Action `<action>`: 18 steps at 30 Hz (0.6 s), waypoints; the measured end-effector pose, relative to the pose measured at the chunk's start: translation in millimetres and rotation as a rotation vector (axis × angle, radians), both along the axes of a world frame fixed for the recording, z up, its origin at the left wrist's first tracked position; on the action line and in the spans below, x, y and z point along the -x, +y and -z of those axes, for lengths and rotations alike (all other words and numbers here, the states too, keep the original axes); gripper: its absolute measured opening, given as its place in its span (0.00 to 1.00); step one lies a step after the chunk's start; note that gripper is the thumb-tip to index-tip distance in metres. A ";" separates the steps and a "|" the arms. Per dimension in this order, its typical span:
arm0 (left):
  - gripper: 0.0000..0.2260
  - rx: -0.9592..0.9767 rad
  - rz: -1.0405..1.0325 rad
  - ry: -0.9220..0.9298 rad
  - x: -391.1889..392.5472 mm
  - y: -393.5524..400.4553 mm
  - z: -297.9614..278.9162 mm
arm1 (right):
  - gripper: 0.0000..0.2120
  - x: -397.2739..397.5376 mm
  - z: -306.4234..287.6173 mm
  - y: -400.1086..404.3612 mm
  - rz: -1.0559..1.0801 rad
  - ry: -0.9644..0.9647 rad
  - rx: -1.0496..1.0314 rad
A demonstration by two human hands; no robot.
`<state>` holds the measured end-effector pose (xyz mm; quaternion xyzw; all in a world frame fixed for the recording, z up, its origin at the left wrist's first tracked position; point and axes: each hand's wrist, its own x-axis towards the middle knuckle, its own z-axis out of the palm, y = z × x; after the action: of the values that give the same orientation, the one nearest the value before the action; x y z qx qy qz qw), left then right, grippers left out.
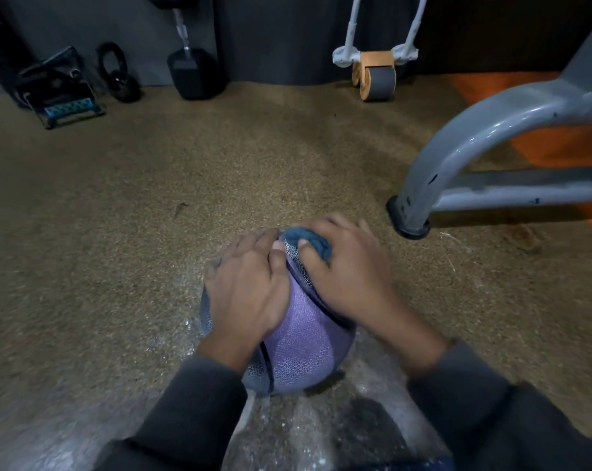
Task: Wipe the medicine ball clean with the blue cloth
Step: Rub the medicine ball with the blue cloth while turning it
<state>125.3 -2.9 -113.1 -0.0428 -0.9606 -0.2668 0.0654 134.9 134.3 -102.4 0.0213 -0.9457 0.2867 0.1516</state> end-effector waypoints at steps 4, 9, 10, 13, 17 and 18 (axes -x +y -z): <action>0.25 -0.033 -0.035 0.013 -6.3 0.0 -2.2 | 0.19 -8.7 2.8 -2.8 -0.020 0.056 0.011; 0.25 -0.024 -0.050 -0.027 -4.9 -3.9 -0.3 | 0.16 -57.6 11.5 -10.5 -0.015 0.155 0.017; 0.24 -0.021 -0.033 -0.024 -6.2 -3.5 -0.5 | 0.16 -49.7 8.9 -9.8 -0.008 0.139 0.005; 0.26 -0.002 0.003 0.009 -11.5 -0.7 -2.3 | 0.16 -8.7 -2.2 -9.3 0.005 0.018 -0.080; 0.22 0.024 0.006 0.003 -12.0 3.3 -2.2 | 0.15 -3.7 -5.2 -6.3 0.018 -0.014 -0.111; 0.23 0.028 0.011 0.004 -9.8 2.0 -1.0 | 0.15 -16.8 -3.0 -5.9 0.021 0.025 -0.113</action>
<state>135.1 -0.9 -112.1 -0.0493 -0.9638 -0.2536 0.0652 151.7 128.4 -99.4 0.0234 -0.9586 0.2309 0.1651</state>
